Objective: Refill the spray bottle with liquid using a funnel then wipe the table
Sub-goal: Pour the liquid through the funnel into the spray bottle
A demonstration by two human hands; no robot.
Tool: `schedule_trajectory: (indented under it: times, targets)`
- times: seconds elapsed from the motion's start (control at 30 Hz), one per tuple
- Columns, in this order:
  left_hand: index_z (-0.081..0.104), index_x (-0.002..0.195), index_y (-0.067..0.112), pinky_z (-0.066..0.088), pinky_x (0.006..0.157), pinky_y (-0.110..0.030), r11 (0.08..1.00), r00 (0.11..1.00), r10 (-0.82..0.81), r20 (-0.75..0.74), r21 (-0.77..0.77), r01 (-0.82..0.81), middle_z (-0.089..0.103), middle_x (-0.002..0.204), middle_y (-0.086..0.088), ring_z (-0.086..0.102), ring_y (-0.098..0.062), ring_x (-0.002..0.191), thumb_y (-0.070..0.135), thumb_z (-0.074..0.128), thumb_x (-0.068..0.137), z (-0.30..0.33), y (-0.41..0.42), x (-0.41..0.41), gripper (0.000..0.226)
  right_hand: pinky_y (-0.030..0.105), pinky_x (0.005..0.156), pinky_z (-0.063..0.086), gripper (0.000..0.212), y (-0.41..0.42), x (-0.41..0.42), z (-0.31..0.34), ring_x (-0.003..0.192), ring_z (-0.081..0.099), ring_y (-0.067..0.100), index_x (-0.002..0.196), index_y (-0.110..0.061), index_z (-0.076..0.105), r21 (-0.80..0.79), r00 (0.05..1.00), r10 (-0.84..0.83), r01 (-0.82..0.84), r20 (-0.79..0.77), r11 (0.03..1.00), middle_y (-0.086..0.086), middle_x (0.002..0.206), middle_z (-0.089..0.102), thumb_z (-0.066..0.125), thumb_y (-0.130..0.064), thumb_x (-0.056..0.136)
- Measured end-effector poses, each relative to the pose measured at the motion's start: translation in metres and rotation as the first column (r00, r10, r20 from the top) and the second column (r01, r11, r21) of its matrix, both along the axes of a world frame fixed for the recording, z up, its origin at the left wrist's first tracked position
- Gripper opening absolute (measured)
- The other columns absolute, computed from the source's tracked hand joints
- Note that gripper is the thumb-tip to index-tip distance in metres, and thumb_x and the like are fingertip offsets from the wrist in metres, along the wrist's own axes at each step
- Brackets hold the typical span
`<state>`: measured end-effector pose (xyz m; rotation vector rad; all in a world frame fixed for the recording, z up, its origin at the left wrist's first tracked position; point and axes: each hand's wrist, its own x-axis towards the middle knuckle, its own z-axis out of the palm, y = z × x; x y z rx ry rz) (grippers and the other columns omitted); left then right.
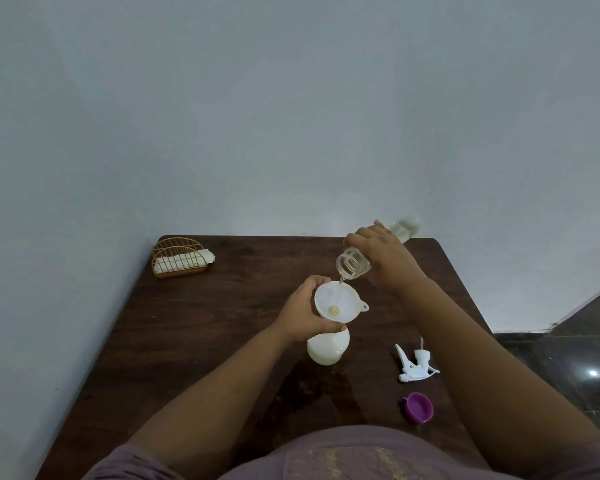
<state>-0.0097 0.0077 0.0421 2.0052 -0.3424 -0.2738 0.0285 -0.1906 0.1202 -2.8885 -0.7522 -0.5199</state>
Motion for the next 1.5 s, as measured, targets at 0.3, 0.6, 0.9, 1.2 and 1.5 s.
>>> schedule_trajectory:
  times: [0.3, 0.6, 0.9, 1.2, 1.5]
  targets:
    - [0.044, 0.128, 0.029, 0.053, 0.093, -0.036, 1.0, 1.0, -0.001, -0.004, 0.004, 0.001, 0.053, 0.124, 0.009, 0.054, -0.016, 0.113, 0.028, 0.091, 0.062, -0.0011, 0.0006, 0.0006, 0.081, 0.047, 0.107, 0.034, 0.05, 0.0016, 0.0, 0.0012, 0.088, 0.058, 0.025, 0.102, -0.018, 0.059, 0.01, 1.0, 0.006, -0.006, 0.004, 1.0, 0.001, 0.091, 0.062, 0.08, -0.003, 0.058]
    - [0.044, 0.128, 0.03, 0.053, 0.094, -0.037, 1.0, 1.0, -0.001, 0.001, 0.003, 0.001, 0.053, 0.124, 0.009, 0.054, -0.015, 0.112, 0.028, 0.09, 0.062, -0.0016, 0.0005, 0.0001, 0.081, 0.045, 0.107, 0.032, 0.047, 0.0029, -0.0032, 0.0019, 0.089, 0.059, 0.027, 0.102, -0.015, 0.062, 0.012, 1.0, 0.007, -0.007, -0.003, 1.0, 0.004, 0.091, 0.062, 0.076, 0.001, 0.06]
    - [0.044, 0.127, 0.031, 0.053, 0.094, -0.037, 1.0, 1.0, 0.0, -0.001, -0.006, 0.0, 0.053, 0.123, 0.009, 0.054, -0.015, 0.112, 0.027, 0.09, 0.062, -0.001, 0.0006, -0.0003, 0.08, 0.046, 0.108, 0.031, 0.047, 0.0044, -0.0042, 0.0018, 0.088, 0.059, 0.028, 0.102, -0.014, 0.061, 0.018, 1.0, 0.01, -0.01, 0.001, 1.0, 0.005, 0.091, 0.062, 0.073, 0.004, 0.06]
    - [0.043, 0.129, 0.03, 0.053, 0.094, -0.036, 1.0, 1.0, 0.0, -0.003, -0.001, 0.0, 0.052, 0.125, 0.009, 0.054, -0.016, 0.113, 0.028, 0.09, 0.062, -0.0009, 0.0002, 0.0001, 0.081, 0.044, 0.109, 0.029, 0.048, 0.0057, -0.0045, 0.0032, 0.091, 0.058, 0.028, 0.103, -0.014, 0.061, 0.023, 1.0, 0.009, -0.008, -0.014, 1.0, 0.004, 0.092, 0.062, 0.074, 0.003, 0.06]
    - [0.044, 0.129, 0.029, 0.053, 0.093, -0.035, 1.0, 1.0, -0.008, 0.003, 0.0, 0.008, 0.053, 0.124, 0.009, 0.054, -0.016, 0.112, 0.029, 0.09, 0.062, -0.0019, 0.0006, 0.0011, 0.081, 0.045, 0.108, 0.031, 0.047, 0.0046, -0.0028, 0.0038, 0.088, 0.058, 0.026, 0.1, -0.017, 0.06, 0.018, 1.0, 0.009, -0.009, -0.001, 1.0, 0.002, 0.09, 0.061, 0.075, 0.001, 0.06]
